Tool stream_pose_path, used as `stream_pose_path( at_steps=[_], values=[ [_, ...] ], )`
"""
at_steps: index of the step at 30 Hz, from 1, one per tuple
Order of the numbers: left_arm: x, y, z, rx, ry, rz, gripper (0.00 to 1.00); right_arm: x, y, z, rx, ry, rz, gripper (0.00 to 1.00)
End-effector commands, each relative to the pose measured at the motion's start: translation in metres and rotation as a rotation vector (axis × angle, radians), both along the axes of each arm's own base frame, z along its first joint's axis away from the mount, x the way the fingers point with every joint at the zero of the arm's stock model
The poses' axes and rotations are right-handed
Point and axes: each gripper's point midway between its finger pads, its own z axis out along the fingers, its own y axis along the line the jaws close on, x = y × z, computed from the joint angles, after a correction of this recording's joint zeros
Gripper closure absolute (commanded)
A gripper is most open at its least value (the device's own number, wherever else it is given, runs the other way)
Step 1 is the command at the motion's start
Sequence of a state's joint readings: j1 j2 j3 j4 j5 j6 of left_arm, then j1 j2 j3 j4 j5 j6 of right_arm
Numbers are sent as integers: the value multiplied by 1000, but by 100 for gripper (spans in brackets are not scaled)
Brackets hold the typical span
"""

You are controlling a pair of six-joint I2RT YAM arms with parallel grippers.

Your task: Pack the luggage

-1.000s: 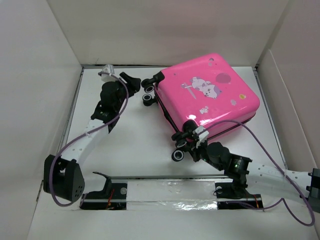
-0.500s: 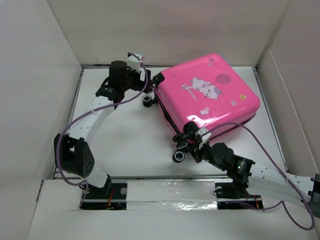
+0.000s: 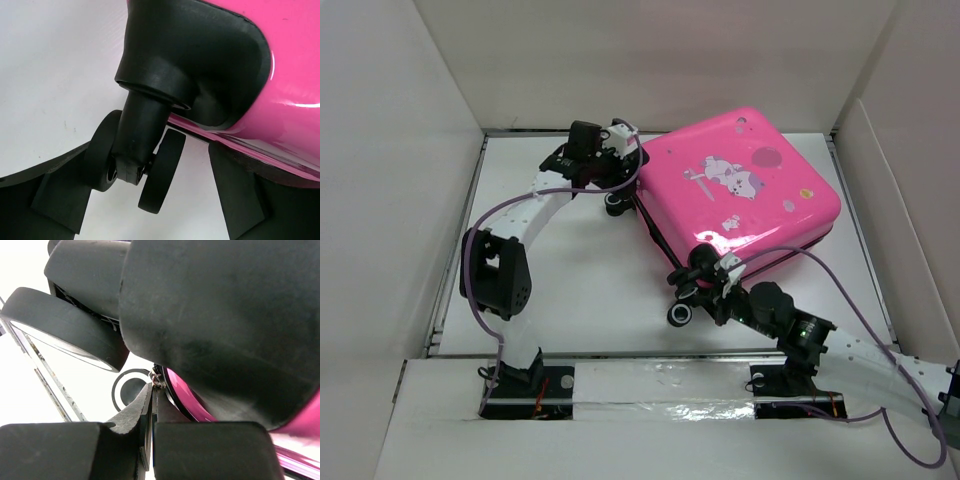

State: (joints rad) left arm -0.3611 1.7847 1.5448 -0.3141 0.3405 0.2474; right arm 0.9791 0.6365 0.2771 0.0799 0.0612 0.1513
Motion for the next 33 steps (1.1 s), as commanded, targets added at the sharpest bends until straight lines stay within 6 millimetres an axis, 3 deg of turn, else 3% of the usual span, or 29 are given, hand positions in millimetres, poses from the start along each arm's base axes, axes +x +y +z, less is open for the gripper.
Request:
stream_pose_path(
  at_steps=[1, 9, 12, 13, 16, 20, 21, 22, 23, 26, 27, 29, 30, 31, 33],
  values=[
    [2, -5, 24, -13, -64, -34, 13, -1, 25, 86, 248, -167, 91, 100],
    [16, -10, 25, -37, -109, -22, 27, -1, 26, 83, 240, -160, 94, 100],
    [17, -10, 20, -31, -102, -23, 50, 0, 25, 80, 233, -154, 88, 100],
    [17, -10, 20, -33, -102, -25, 73, 1, 24, 79, 229, -152, 82, 100],
    [14, -14, 18, -51, -90, -36, 100, 6, 19, 79, 222, -153, 56, 100],
    [12, -16, 18, -114, -73, 17, 100, 16, 8, 84, 214, -174, 17, 100],
    [6, -12, 3, -132, -39, 38, 100, 23, 2, 85, 206, -182, -11, 100],
    [10, -17, 10, -184, -81, 35, 100, 28, -1, 89, 205, -192, -25, 100],
    [1, -16, -4, -210, -43, 60, 100, 29, -2, 90, 199, -191, -20, 100],
    [-3, -23, -15, -258, -50, 70, 100, 41, -13, 91, 173, -193, -44, 100],
    [-13, -22, -33, -285, 13, 102, 100, 44, -18, 90, 160, -196, -59, 100],
    [-25, -38, -31, -365, -4, 52, 100, 58, -33, 100, 162, -225, -115, 100],
    [-40, -39, -52, -367, 44, 70, 100, 63, -38, 103, 155, -241, -126, 100],
    [-43, -46, -49, -386, 10, 60, 100, 69, -41, 104, 148, -241, -136, 100],
    [-69, -60, -67, -370, 37, 35, 100, 85, -52, 117, 146, -267, -146, 100]
  ],
)
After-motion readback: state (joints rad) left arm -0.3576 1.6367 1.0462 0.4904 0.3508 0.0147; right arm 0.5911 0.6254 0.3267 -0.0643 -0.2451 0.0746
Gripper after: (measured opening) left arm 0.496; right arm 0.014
